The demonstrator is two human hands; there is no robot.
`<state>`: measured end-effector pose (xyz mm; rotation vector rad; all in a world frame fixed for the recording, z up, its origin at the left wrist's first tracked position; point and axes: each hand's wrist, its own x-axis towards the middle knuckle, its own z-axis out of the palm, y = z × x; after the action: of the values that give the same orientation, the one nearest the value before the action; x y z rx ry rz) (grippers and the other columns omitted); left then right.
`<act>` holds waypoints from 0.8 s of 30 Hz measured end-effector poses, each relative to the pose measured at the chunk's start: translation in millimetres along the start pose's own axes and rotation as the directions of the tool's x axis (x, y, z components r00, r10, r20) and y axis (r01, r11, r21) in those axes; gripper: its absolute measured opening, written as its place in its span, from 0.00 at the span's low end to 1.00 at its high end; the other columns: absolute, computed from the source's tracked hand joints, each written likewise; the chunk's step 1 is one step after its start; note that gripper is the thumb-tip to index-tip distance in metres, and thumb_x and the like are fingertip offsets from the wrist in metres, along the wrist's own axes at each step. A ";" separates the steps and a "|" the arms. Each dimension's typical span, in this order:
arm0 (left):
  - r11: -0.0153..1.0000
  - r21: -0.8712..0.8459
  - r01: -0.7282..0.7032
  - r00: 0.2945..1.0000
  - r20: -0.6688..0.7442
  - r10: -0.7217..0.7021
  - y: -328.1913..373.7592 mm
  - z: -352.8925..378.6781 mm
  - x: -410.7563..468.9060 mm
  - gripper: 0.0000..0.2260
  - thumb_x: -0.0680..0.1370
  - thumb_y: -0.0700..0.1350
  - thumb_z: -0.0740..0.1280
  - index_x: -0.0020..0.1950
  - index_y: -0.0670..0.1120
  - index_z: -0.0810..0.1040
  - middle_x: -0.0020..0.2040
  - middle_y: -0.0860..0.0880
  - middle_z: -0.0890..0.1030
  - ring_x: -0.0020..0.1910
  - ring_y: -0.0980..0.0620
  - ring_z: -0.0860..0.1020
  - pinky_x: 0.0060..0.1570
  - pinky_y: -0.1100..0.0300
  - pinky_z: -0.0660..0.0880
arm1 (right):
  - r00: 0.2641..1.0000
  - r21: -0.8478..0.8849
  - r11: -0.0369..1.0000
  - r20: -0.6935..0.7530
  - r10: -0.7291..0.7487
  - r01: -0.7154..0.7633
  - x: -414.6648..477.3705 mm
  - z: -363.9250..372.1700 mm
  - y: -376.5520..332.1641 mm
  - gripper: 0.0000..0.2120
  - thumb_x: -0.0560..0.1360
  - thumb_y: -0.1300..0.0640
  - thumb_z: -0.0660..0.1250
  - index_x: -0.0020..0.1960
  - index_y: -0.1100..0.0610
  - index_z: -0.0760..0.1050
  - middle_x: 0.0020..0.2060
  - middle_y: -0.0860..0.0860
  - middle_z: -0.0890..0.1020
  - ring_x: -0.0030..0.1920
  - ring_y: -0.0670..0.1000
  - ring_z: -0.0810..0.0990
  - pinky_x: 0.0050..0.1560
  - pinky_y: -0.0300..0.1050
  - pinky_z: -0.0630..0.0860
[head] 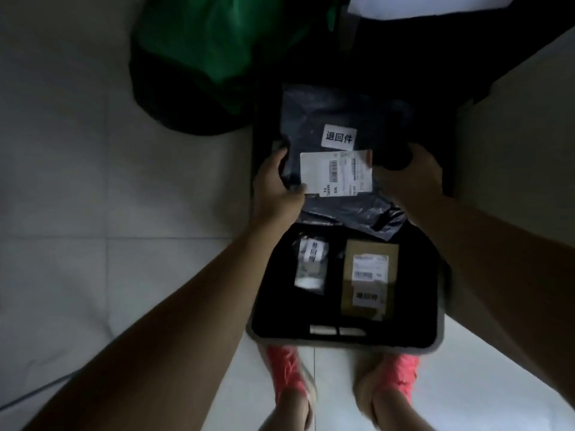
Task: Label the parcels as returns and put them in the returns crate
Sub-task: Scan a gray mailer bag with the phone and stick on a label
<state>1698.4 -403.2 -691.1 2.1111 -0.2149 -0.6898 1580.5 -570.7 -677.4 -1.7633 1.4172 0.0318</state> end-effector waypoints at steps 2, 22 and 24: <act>0.999 0.039 -0.028 0.999 -0.014 0.028 -16.5 24.8 22.7 0.27 0.71 0.31 0.74 0.68 0.42 0.75 0.53 0.57 0.76 0.54 0.59 0.76 0.50 0.78 0.71 | 0.999 -0.047 0.998 0.000 -0.034 0.034 32.5 16.4 15.8 0.29 0.71 0.53 0.75 0.70 0.57 0.72 0.62 0.56 0.80 0.63 0.58 0.77 0.61 0.51 0.75; 0.388 0.803 -0.452 0.859 0.273 0.433 152.9 -64.8 -35.2 0.25 0.76 0.47 0.66 0.71 0.38 0.69 0.64 0.39 0.74 0.63 0.38 0.73 0.57 0.46 0.70 | 0.889 -0.762 0.500 0.217 -0.403 0.412 -75.7 -82.8 -97.3 0.26 0.74 0.45 0.67 0.68 0.52 0.67 0.63 0.52 0.73 0.63 0.58 0.70 0.58 0.55 0.70; 0.272 0.835 -0.479 0.830 0.329 0.450 196.4 -94.8 -55.6 0.25 0.76 0.49 0.66 0.69 0.39 0.69 0.65 0.39 0.74 0.63 0.38 0.72 0.56 0.46 0.70 | 0.892 -0.756 0.512 0.207 -0.403 0.407 -105.9 -118.4 -125.5 0.25 0.74 0.45 0.67 0.68 0.52 0.67 0.64 0.52 0.73 0.64 0.57 0.70 0.59 0.56 0.70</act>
<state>1723.2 -432.7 -469.4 2.8009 -1.4917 -0.1887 1589.4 -560.6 -475.4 -2.8044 0.9708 0.4841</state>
